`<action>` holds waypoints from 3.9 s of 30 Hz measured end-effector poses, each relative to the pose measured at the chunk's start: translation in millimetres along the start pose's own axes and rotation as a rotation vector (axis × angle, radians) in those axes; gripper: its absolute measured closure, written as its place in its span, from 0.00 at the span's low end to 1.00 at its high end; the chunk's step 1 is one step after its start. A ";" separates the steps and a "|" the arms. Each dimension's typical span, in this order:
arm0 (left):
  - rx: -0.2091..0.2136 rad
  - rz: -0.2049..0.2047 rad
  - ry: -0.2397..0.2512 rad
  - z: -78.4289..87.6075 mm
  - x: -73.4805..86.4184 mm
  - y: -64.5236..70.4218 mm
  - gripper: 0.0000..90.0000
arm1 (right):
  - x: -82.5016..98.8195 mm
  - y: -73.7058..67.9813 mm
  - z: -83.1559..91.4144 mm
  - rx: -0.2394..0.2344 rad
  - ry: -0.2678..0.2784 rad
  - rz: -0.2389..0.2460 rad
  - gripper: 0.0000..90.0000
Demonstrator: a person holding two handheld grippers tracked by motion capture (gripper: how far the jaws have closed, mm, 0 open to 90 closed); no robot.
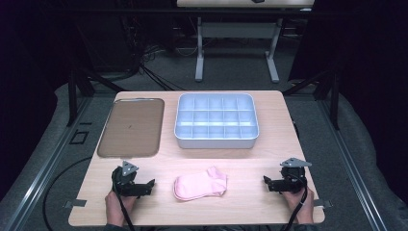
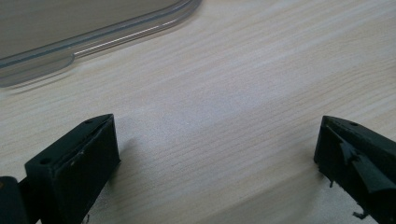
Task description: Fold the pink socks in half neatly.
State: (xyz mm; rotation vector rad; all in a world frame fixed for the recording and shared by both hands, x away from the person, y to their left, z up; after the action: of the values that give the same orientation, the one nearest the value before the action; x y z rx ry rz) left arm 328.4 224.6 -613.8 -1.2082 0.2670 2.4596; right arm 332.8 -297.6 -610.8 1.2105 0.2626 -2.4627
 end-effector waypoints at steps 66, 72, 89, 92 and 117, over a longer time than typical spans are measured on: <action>0.299 -0.105 -0.050 -6.2 -33.0 97.6 0.60 | -47.7 -144.4 -36.8 -0.310 -0.102 0.059 0.79; 0.296 -0.115 -0.054 -6.2 -31.5 99.4 0.73 | -47.0 -145.7 -37.0 -0.332 -0.099 0.060 0.89; 0.295 -0.123 -0.056 -5.3 -28.6 95.6 0.95 | -44.8 -148.2 -34.7 -0.315 -0.082 0.069 0.92; 0.293 -0.115 -0.051 -5.6 -28.0 96.2 0.95 | -45.0 -148.4 -34.4 -0.316 -0.083 0.068 0.92; 0.346 -0.112 -0.106 -5.9 -30.0 98.0 0.96 | -42.8 -146.6 -25.3 -0.305 -0.047 0.047 0.92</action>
State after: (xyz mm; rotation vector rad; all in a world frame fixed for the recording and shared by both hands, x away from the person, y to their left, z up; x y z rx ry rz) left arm 308.1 126.0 -593.6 -0.9182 0.5526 2.2546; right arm 313.8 -145.1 -592.4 1.0159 0.5664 -2.3034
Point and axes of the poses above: each handheld gripper's, and its own axes: z roughly backward along the jaws, x roughly out of its underside, y roughly to its right, the point moved 3 cm from there along -z, roughly forward along the jaws, and after that the axes turned 7 degrees about y, right-handed, at the moved point
